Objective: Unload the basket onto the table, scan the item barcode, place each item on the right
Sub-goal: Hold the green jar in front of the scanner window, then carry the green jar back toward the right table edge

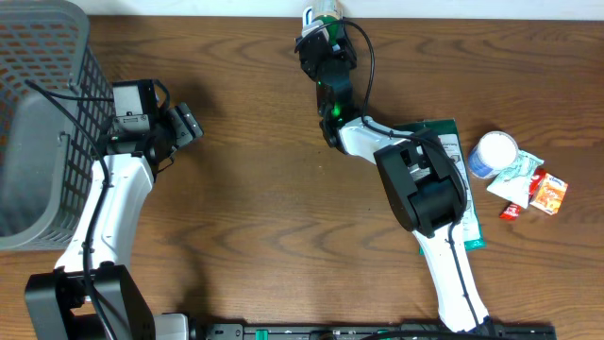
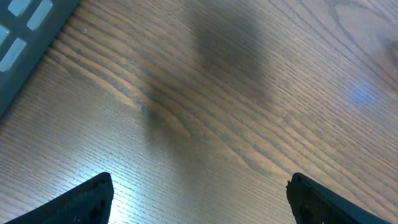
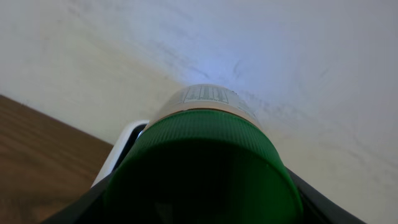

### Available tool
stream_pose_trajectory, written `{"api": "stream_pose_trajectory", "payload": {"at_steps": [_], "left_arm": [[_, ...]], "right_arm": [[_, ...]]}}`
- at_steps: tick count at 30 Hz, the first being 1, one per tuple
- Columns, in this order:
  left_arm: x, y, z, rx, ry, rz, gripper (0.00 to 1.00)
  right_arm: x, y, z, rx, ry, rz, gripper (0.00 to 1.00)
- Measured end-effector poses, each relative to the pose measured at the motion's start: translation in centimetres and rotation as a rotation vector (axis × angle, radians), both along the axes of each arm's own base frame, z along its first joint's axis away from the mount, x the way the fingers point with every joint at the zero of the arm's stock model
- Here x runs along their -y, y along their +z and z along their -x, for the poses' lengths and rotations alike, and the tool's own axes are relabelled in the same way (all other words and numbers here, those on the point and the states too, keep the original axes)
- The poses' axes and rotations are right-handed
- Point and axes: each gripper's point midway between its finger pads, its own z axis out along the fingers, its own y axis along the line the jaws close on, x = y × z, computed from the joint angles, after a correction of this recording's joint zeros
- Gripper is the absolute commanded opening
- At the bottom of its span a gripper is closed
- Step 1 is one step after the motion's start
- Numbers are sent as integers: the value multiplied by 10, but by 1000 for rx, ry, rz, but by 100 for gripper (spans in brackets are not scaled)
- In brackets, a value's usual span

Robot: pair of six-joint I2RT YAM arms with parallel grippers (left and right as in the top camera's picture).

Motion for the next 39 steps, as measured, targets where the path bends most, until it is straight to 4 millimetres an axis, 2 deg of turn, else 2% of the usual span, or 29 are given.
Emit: {"api": "stream_pose_trajectory", "payload": {"at_steps": [29, 33, 39], "left_arm": [[0, 0, 0, 0, 0, 0, 89], [0, 0, 0, 0, 0, 0, 89], [0, 0, 0, 0, 0, 0, 89]], "right_arm": [[-3, -9, 0, -44, 15, -140, 1], [-4, -7, 0, -38, 20, -162, 1], [-3, 7, 0, 14, 25, -204, 1]]}}
